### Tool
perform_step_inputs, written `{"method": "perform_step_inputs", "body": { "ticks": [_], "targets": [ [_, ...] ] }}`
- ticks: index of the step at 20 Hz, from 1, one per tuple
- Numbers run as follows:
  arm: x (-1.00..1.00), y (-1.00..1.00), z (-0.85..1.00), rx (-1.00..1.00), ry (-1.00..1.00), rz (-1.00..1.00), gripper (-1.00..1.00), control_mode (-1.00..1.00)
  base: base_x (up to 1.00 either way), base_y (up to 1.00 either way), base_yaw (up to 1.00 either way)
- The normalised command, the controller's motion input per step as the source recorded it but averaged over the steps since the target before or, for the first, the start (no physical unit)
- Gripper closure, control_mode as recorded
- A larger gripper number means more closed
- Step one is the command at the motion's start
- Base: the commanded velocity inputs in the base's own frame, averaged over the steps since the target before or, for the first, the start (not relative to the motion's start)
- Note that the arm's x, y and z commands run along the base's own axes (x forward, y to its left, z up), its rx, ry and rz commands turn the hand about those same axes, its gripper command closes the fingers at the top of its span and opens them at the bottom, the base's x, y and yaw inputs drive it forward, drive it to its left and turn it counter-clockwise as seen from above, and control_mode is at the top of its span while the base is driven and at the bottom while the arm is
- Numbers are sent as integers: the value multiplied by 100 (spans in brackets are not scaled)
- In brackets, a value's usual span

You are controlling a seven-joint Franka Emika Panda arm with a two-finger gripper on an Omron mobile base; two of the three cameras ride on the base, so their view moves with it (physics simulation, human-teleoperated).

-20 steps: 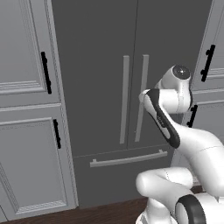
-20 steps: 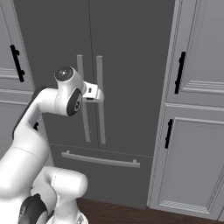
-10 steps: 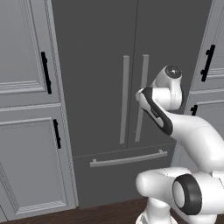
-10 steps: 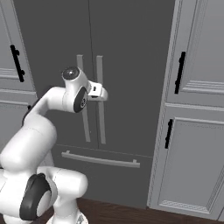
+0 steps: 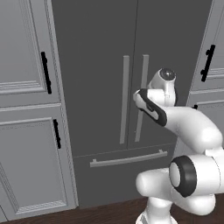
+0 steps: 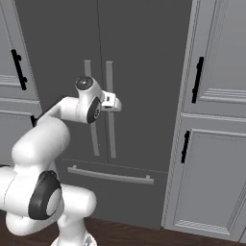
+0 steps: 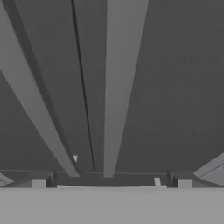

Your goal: Take the strawberry from the fridge and place it on top of the pancake, located on the dining counter.

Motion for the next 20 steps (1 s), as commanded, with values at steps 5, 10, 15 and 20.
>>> {"method": "perform_step_inputs", "body": {
  "ticks": [5,10,15,20],
  "targets": [
    [29,-5,-15,0,0,0,-100,-100,0,0,0],
    [38,-2,-18,0,0,0,-100,-100,0,0,0],
    [36,-5,-21,0,0,0,-100,-100,0,0,0],
    [37,-7,-18,0,0,0,-100,-100,0,0,0]
  ]
}}
